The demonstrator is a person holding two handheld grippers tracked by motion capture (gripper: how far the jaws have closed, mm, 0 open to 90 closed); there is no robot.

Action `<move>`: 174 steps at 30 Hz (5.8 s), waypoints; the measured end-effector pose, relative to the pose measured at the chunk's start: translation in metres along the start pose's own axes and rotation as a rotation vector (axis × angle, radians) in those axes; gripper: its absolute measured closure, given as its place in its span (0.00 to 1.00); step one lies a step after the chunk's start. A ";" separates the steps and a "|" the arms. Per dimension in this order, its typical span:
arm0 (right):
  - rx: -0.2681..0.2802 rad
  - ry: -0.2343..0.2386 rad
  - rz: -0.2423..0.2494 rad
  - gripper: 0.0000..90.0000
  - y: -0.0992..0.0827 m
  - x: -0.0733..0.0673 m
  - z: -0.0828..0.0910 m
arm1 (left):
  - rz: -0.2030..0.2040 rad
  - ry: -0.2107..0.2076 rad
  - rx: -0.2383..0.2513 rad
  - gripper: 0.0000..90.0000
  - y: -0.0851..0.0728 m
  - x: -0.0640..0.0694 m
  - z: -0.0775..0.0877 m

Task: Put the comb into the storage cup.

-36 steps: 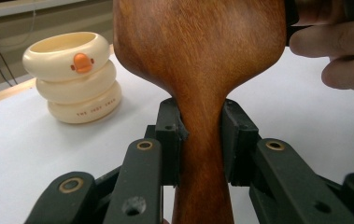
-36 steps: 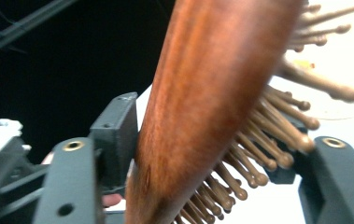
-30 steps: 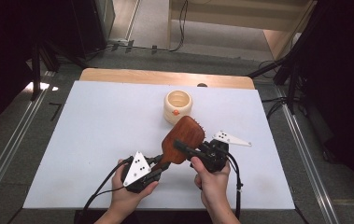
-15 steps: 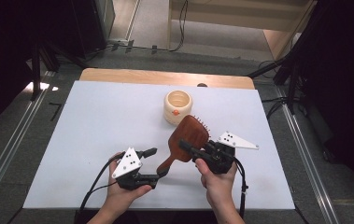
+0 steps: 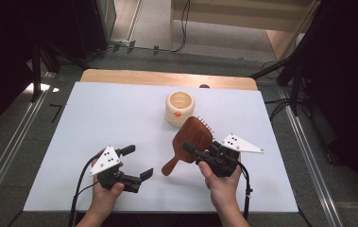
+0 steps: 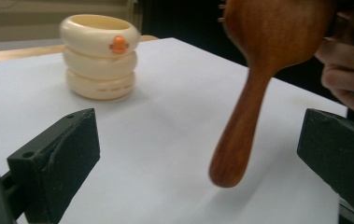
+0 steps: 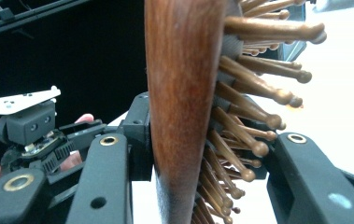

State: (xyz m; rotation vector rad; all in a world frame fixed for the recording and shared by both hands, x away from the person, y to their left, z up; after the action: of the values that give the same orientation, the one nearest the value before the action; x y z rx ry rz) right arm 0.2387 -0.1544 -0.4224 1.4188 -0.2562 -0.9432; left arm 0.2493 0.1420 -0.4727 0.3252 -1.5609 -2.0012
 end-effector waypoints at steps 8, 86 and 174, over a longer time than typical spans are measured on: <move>0.013 -0.014 0.017 0.60 0.004 0.003 0.006 | -0.008 0.056 0.017 0.00 -0.003 -0.018 0.020; 0.091 -0.112 0.084 0.60 0.069 0.033 0.010 | 0.076 0.315 0.062 0.00 -0.037 -0.103 0.109; 0.117 -0.248 0.150 0.61 0.141 0.075 -0.060 | 0.060 0.311 0.074 0.00 -0.037 -0.102 0.110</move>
State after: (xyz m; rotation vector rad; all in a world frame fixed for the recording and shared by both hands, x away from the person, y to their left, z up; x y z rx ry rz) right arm 0.3817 -0.1800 -0.3342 1.3668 -0.6026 -0.9925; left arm 0.2637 0.2942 -0.4918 0.5824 -1.4300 -1.7529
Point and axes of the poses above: each handheld gripper's, and its own axes: z roughly backward along the jaws, y roughly out of its top, x roughly to its right, the point moved 2 cm from there along -z, roughly forward along the jaws
